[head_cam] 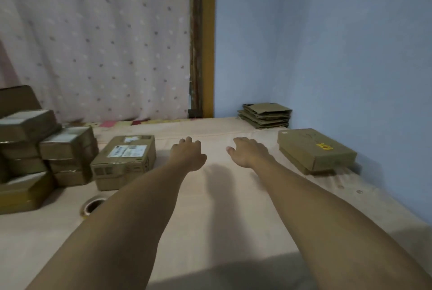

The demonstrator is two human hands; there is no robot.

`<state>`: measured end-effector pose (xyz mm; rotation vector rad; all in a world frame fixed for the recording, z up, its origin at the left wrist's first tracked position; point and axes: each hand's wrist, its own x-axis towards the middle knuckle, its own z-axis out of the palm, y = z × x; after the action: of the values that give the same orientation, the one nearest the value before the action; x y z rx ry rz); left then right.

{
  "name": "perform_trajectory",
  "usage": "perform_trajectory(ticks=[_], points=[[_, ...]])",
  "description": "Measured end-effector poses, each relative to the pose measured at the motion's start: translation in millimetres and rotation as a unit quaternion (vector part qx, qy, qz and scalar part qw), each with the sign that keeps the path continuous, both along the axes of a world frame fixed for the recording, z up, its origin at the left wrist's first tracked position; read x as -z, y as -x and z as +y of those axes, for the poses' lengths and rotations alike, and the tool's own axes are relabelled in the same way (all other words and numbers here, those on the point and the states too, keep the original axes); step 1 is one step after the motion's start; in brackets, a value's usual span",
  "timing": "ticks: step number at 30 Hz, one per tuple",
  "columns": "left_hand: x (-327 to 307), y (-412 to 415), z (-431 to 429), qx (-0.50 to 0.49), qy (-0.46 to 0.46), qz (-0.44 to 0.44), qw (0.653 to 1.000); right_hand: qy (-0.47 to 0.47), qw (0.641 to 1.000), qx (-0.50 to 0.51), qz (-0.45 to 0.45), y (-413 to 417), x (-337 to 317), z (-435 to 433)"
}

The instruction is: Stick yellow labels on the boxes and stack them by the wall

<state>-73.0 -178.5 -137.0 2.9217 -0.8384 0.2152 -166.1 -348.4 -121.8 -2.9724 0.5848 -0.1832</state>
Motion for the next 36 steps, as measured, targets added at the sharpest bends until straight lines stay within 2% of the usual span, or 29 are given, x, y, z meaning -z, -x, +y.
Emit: perform_trajectory(ticks=[7, 14, 22, 26, 30, 36], points=[[-20.9, -36.2, 141.2, -0.133, -0.012, -0.019, 0.991, 0.049, 0.993, -0.101, 0.019, -58.9, -20.1, 117.9], [-13.4, -65.3, 217.2, -0.267, 0.150, 0.091, 0.948, -0.010, 0.991, -0.131, 0.014, -104.1, -6.3, 195.4], [10.6, -83.0, 234.6, -0.263, 0.315, 0.211, 0.887, -0.184, 0.972, -0.143, 0.039, -145.3, 34.3, 222.1], [15.9, -87.3, 230.3, -0.253, 0.361, 0.227, 0.868, -0.284, 0.949, -0.134, 0.018, -152.0, 44.2, 228.5], [14.2, -82.0, 224.3, -0.250, 0.373, 0.212, 0.868, -0.364, 0.929, -0.065, -0.033, -152.0, 43.5, 219.7], [-0.2, -58.6, 197.5, -0.234, 0.349, 0.272, 0.866, -0.401, 0.914, 0.012, -0.065, -131.5, 43.9, 180.9]])
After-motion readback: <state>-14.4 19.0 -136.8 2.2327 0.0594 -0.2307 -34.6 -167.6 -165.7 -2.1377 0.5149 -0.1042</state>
